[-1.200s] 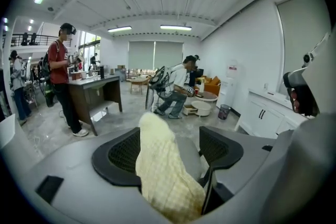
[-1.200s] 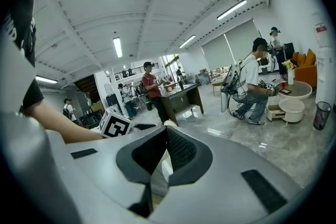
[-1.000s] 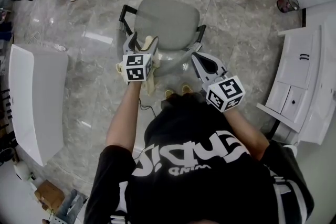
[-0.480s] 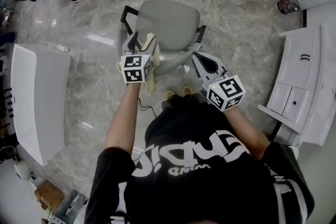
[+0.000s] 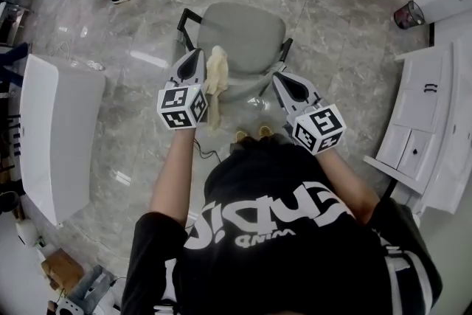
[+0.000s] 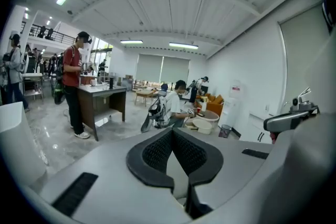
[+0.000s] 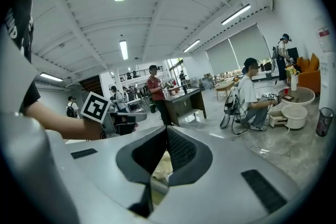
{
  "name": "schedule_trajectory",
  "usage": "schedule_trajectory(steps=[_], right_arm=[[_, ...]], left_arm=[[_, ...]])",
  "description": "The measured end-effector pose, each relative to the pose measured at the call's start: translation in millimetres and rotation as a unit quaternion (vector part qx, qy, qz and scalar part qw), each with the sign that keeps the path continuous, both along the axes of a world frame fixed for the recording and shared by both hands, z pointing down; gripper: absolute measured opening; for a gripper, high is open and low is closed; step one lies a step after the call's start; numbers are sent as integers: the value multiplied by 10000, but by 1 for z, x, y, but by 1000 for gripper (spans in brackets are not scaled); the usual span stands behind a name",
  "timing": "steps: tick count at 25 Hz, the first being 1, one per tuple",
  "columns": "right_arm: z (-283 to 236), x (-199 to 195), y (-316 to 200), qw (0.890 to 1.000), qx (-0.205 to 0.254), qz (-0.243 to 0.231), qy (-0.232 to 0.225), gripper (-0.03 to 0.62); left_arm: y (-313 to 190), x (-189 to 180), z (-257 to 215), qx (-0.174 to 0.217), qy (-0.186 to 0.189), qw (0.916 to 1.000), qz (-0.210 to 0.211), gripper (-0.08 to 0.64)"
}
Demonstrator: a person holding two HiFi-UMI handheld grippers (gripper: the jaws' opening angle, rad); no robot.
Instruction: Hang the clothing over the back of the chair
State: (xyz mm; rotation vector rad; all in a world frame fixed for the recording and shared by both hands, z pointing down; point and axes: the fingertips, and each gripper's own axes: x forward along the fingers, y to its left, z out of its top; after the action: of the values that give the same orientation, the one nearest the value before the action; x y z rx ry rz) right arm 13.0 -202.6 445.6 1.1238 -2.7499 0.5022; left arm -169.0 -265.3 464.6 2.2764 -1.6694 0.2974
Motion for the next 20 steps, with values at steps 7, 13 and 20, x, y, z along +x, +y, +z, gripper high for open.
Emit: schedule_trajectory(steps=[7, 13, 20], right_arm=[[-8, -7, 14, 9997, 123, -199, 16, 14], [-9, -11, 33, 9991, 156, -393, 82, 14], [-8, -12, 46, 9989, 207, -403, 124, 14]], left_arm=[[45, -8, -36, 351, 59, 9993, -131, 15], [97, -10, -53, 612, 47, 9978, -257, 15], [147, -14, -52, 735, 332, 9950, -587, 15]])
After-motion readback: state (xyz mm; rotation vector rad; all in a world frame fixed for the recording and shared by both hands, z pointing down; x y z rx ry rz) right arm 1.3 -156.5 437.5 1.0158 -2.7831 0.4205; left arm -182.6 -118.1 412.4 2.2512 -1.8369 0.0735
